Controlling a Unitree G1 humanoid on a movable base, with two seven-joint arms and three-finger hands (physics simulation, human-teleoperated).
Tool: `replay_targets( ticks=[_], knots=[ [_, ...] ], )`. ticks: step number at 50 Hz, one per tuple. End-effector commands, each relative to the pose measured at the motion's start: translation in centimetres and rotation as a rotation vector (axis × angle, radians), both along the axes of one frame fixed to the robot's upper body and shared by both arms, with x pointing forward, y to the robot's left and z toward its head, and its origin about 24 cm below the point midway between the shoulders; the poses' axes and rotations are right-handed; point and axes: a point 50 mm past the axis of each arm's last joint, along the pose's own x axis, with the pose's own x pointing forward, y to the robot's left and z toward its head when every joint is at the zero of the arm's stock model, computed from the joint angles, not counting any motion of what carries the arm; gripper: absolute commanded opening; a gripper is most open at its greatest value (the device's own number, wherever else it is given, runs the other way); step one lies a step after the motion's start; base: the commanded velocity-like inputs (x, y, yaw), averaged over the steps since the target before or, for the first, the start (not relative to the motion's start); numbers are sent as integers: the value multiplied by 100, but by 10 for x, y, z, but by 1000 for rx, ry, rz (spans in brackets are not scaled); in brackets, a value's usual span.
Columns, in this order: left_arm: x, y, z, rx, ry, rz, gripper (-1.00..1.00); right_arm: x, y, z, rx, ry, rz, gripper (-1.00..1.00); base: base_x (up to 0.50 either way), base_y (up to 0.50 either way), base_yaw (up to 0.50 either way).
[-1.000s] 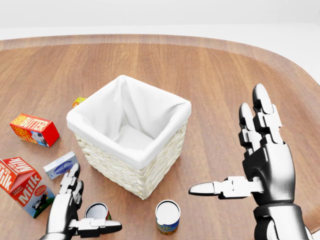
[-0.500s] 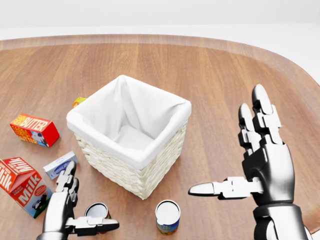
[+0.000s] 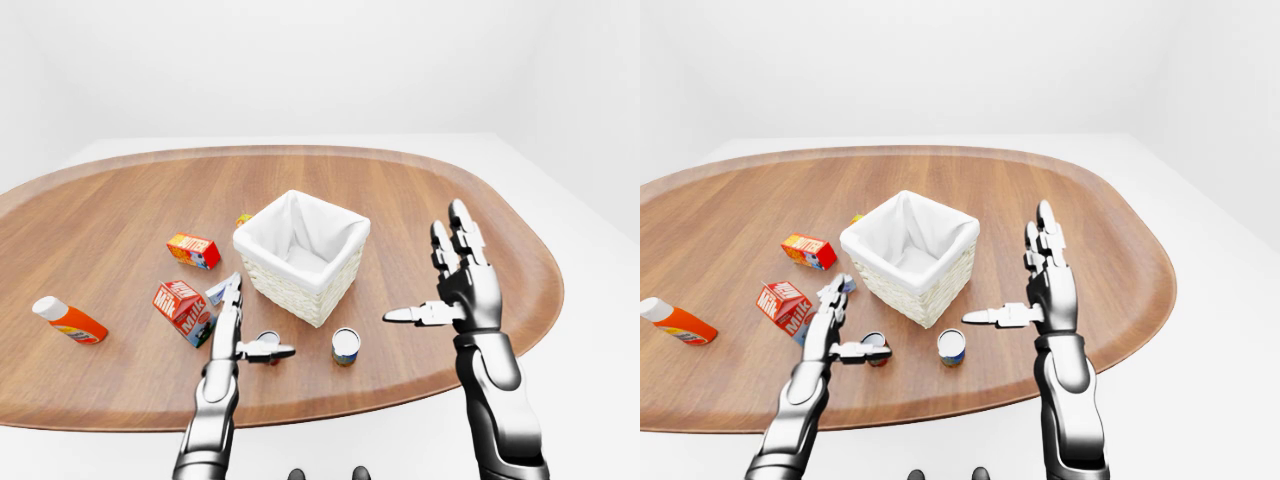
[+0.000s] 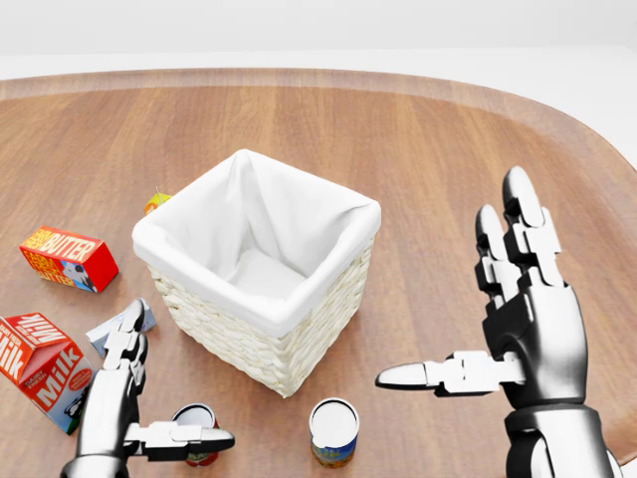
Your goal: Pick up the tomato sauce, and put it in the basket.
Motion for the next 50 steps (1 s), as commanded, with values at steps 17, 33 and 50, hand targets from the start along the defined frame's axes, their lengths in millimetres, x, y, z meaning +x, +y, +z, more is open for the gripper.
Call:
replay_targets(
  ticks=[17, 33, 50],
  knots=[
    [-1, -3, 18, 132, -74, -34, 97, 0, 0, 0, 1, 2, 0, 100, 0, 0, 0],
    [-3, -6, 12, 192, -39, -67, 97, 0, 0, -1, 0, 4, 0, 100, 0, 0, 0],
    [-3, -5, 15, 228, -51, -73, 97, 0, 1, -2, 1, 8, 1, 100, 0, 0, 0]
  ],
)
